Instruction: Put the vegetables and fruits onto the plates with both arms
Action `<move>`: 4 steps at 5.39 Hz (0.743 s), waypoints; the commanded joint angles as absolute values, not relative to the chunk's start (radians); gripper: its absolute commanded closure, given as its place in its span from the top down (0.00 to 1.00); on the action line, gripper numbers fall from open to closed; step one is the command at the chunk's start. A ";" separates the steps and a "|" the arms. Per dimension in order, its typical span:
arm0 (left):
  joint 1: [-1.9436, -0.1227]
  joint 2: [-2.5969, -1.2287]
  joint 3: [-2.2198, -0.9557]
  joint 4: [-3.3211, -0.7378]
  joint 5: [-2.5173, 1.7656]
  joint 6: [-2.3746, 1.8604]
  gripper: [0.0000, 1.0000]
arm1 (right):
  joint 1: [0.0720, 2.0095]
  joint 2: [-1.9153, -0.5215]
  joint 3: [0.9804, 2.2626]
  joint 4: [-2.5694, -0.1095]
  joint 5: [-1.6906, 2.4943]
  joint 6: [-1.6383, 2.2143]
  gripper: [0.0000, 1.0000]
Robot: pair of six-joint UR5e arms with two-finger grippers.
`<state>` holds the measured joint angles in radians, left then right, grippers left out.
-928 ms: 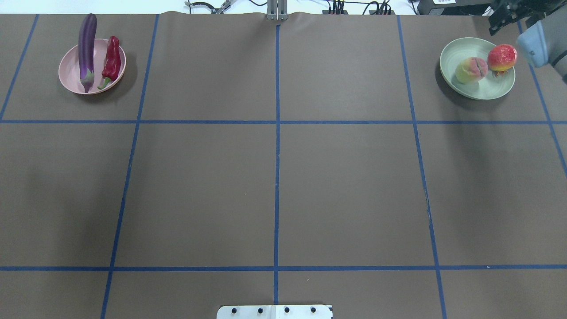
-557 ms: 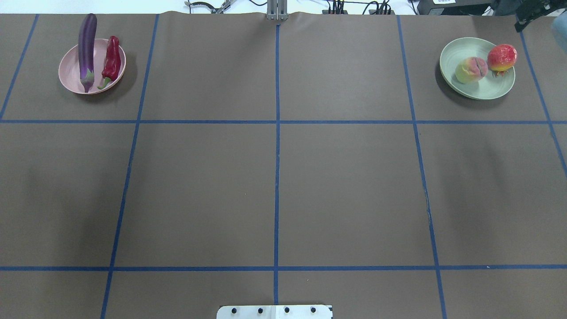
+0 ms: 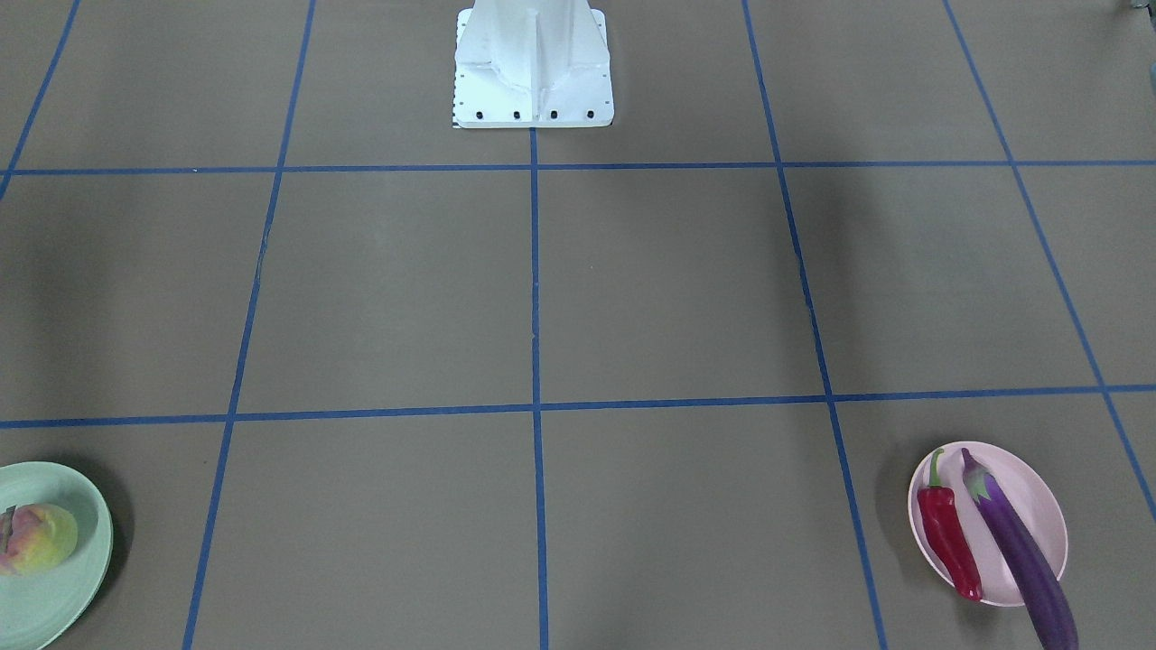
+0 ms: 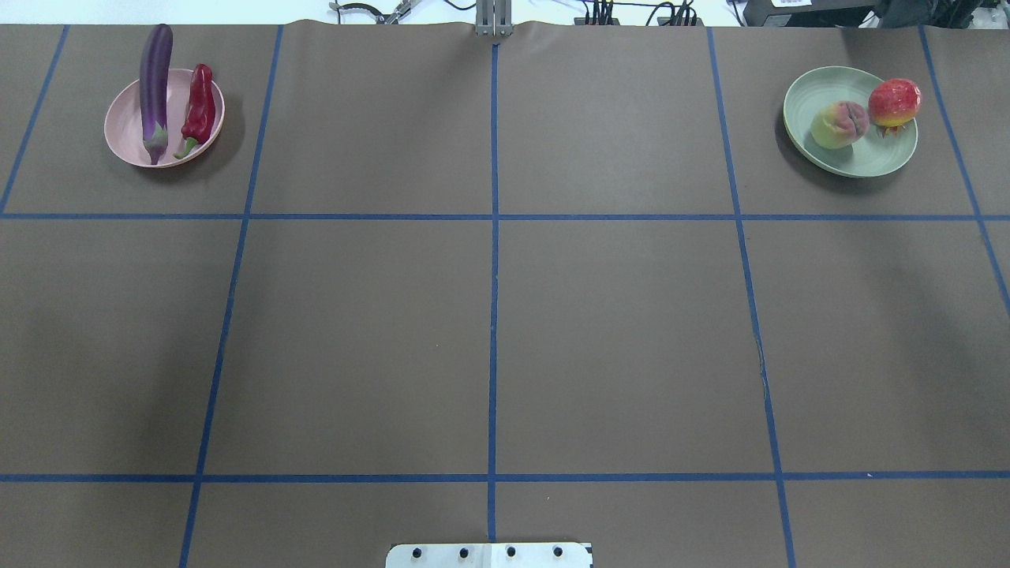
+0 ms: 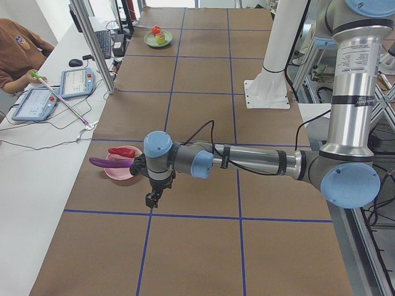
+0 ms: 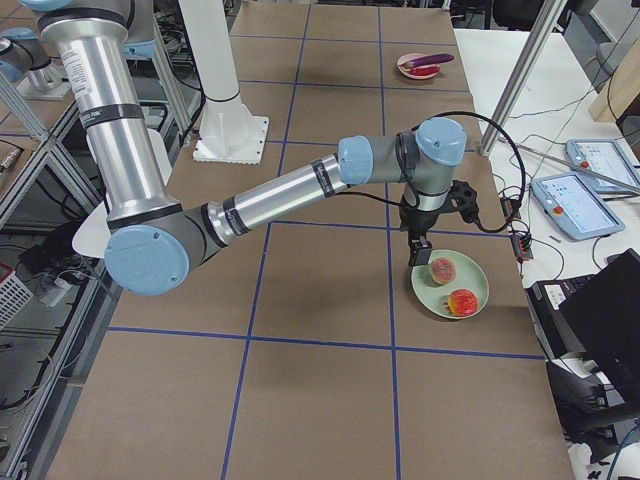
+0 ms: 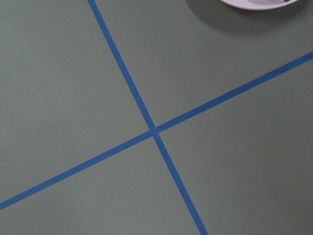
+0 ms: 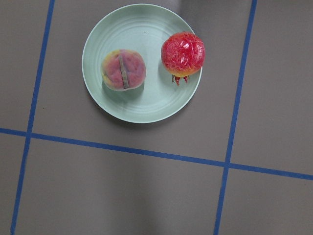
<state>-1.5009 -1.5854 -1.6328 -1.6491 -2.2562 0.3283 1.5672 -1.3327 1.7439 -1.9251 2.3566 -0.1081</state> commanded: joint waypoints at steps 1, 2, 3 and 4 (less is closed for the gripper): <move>-1.578 -1.609 -1.669 -1.434 -2.257 0.522 1.00 | 1.614 -1.464 1.741 -1.861 2.371 -0.219 1.00; -1.586 -1.605 -1.683 -1.392 -2.260 0.525 1.00 | 1.620 -1.556 1.737 -1.754 2.381 -0.215 1.00; -1.589 -1.591 -1.680 -1.403 -2.260 0.523 1.00 | 1.618 -1.600 1.676 -1.699 2.366 -0.224 1.00; -1.589 -1.594 -1.680 -1.402 -2.260 0.490 1.00 | 1.618 -1.606 1.645 -1.689 2.371 -0.210 1.00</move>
